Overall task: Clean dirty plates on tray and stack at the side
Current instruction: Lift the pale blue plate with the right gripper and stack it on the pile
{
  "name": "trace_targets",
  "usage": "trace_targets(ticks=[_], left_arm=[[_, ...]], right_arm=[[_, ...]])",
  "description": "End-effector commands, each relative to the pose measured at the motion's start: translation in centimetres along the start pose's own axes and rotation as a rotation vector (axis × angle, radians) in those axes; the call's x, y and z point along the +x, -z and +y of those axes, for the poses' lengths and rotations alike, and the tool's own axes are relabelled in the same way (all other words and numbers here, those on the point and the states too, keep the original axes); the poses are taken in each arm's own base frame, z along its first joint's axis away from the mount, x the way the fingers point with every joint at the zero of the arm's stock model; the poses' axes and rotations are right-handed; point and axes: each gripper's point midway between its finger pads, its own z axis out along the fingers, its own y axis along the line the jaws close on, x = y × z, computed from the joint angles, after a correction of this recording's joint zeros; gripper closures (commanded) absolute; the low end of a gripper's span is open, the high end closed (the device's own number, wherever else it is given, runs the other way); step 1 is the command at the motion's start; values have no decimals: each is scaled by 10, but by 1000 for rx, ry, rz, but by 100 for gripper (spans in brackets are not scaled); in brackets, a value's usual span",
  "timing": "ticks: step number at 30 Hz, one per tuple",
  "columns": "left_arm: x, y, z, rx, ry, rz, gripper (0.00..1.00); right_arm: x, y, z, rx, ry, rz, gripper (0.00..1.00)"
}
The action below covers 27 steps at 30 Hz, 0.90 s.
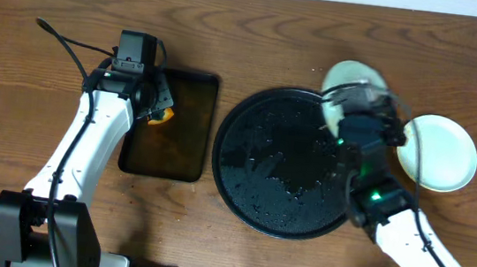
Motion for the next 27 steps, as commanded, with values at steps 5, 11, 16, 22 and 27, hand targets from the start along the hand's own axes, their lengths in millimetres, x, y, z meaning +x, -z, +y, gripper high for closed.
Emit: trace_targets(ticks=[5, 11, 16, 22, 27], left_arm=[[-4, -3, 2, -10, -222, -12, 92], [10, -26, 1, 2, -384, 70, 92], [19, -44, 4, -12, -387, 124, 93], [24, -53, 3, -7, -388, 150, 92], [27, -53, -3, 33, -388, 158, 83]], right_arm=[[52, -32, -66, 201, -424, 159, 99], [106, -52, -81, 185, -640, 296, 99], [149, -60, -89, 171, -765, 415, 99], [184, -65, -97, 207, -850, 508, 99], [201, -70, -96, 212, -870, 555, 99]])
